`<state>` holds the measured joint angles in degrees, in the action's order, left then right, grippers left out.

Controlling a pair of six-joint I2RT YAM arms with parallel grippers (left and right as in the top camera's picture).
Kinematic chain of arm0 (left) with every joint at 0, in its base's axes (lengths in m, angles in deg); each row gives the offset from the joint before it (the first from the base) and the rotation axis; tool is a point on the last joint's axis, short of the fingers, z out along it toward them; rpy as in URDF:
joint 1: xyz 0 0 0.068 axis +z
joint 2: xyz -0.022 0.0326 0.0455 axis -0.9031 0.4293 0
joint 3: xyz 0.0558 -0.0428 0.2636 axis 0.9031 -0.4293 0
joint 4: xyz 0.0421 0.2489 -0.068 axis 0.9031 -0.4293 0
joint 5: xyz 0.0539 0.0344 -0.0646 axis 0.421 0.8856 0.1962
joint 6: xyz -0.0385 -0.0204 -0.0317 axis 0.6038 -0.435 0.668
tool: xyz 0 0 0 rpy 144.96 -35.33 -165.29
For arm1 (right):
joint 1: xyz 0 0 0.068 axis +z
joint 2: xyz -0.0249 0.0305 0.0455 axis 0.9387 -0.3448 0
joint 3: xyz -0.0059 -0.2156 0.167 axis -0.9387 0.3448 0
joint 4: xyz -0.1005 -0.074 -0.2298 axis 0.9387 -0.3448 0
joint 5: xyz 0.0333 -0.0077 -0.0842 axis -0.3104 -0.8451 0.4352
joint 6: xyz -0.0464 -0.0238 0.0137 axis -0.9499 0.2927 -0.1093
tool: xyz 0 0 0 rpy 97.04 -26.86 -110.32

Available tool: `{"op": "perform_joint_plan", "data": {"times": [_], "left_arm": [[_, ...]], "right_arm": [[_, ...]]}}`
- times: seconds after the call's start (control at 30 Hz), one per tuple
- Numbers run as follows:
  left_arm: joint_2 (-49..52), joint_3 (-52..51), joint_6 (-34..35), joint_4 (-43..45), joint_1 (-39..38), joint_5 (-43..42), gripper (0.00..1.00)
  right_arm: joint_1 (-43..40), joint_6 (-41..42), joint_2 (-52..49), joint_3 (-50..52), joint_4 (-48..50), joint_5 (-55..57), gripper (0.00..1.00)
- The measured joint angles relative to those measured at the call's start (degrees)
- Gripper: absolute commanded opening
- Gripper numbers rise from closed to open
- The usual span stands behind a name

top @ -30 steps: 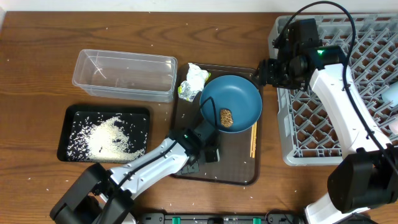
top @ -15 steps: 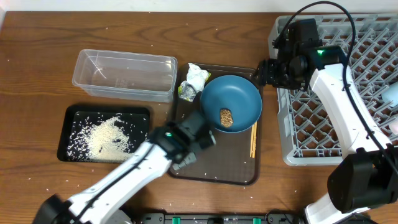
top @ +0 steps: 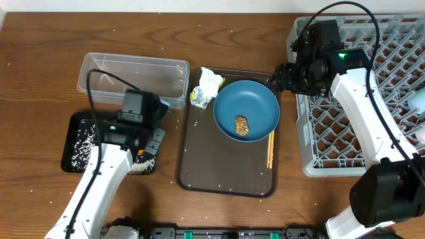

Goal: Sort waste into correct bins and load items into the dishwasher rack
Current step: 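Carry the carrot with the left gripper and drop it on the black tray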

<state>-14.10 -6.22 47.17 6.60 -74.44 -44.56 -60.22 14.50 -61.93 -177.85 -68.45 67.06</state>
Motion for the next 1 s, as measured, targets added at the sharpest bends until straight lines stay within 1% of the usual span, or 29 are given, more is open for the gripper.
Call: {"op": "perform_joint_plan", "data": {"times": [0.13,0.33,0.57,0.6,0.67,0.83,0.87,0.9,0.93,0.97,1.0], "left_arm": [[0.3,-0.1,2.4,-1.0,2.1,-0.8,0.23],[0.3,-1.5,5.7,-1.8,2.3,-1.1,0.24],[0.3,-7.3,6.9,2.7,2.3,-1.3,0.24],[0.3,-8.0,6.9,3.1,2.3,-1.3,0.29],[0.4,-9.3,7.0,4.0,2.3,-1.2,0.32],[0.5,-9.6,7.3,5.9,2.3,-0.8,0.34],[0.5,-9.6,7.3,6.0,2.3,-0.8,0.38],[0.5,-9.6,7.2,6.1,2.3,-0.8,0.39],[0.5,-9.6,7.3,6.3,2.3,-0.7,0.45],[0.5,-9.6,7.3,6.4,2.3,-0.6,0.48],[0.5,-9.6,7.2,6.6,2.3,-0.6,0.55]], "right_arm": [[0.0,0.0,0.0,0.0,0.0,-0.1,0.68],[0.0,0.0,0.0,0.0,0.0,-0.1,0.68],[0.0,0.0,0.0,0.0,0.0,-0.1,0.71],[0.0,0.0,0.0,0.0,-0.1,-0.1,0.71],[0.0,0.2,0.0,0.0,-0.1,-0.2,0.71],[0.0,0.2,0.0,0.0,-0.2,-0.1,0.71],[0.0,0.2,0.0,0.0,-0.2,-0.1,0.71],[0.0,0.2,0.0,0.0,-0.2,-0.1,0.71],[0.0,0.2,0.0,0.0,-0.2,-0.2,0.71],[0.0,0.2,0.0,0.0,-0.2,-0.1,0.71],[0.0,0.2,0.0,0.0,-0.2,-0.1,0.71]]}}
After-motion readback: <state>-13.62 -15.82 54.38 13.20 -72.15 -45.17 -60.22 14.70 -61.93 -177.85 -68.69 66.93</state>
